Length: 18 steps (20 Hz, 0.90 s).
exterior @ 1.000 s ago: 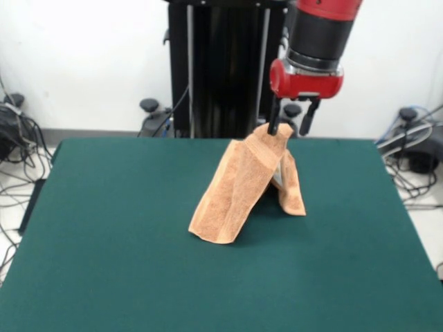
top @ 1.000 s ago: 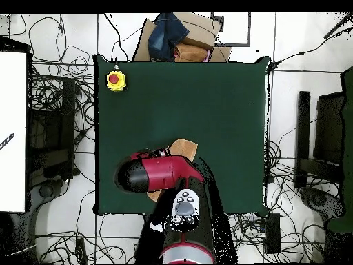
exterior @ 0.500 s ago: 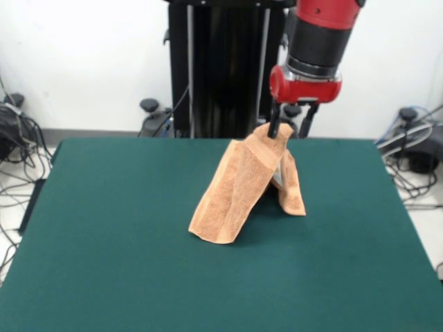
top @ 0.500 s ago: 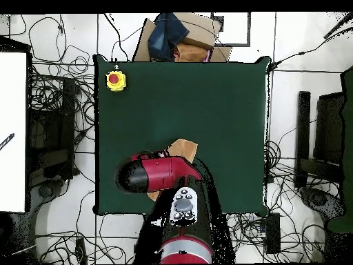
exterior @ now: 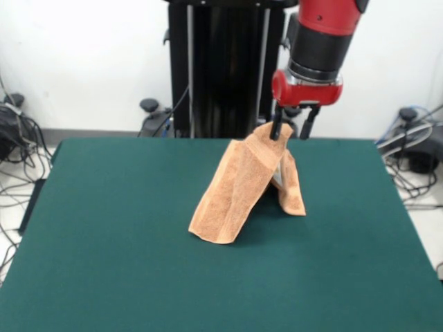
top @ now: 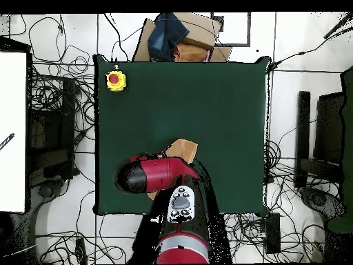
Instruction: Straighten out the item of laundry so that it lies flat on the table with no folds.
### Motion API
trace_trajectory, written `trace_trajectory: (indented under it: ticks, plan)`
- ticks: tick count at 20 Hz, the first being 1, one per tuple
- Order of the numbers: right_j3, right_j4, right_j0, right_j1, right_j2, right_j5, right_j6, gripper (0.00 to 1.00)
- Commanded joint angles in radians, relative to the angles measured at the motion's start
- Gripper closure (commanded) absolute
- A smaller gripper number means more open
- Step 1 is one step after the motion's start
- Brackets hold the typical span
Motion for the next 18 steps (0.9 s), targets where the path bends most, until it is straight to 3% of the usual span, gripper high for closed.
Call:
trace_trajectory:
  ticks: [1, 18]
  plan:
    - [0.002, -0.028, 0.018, 0.031, -0.001, -0.009, 0.138, 0.00]
    - [0.034, -0.047, 0.033, 0.017, -0.040, -0.016, 0.135, 0.00]
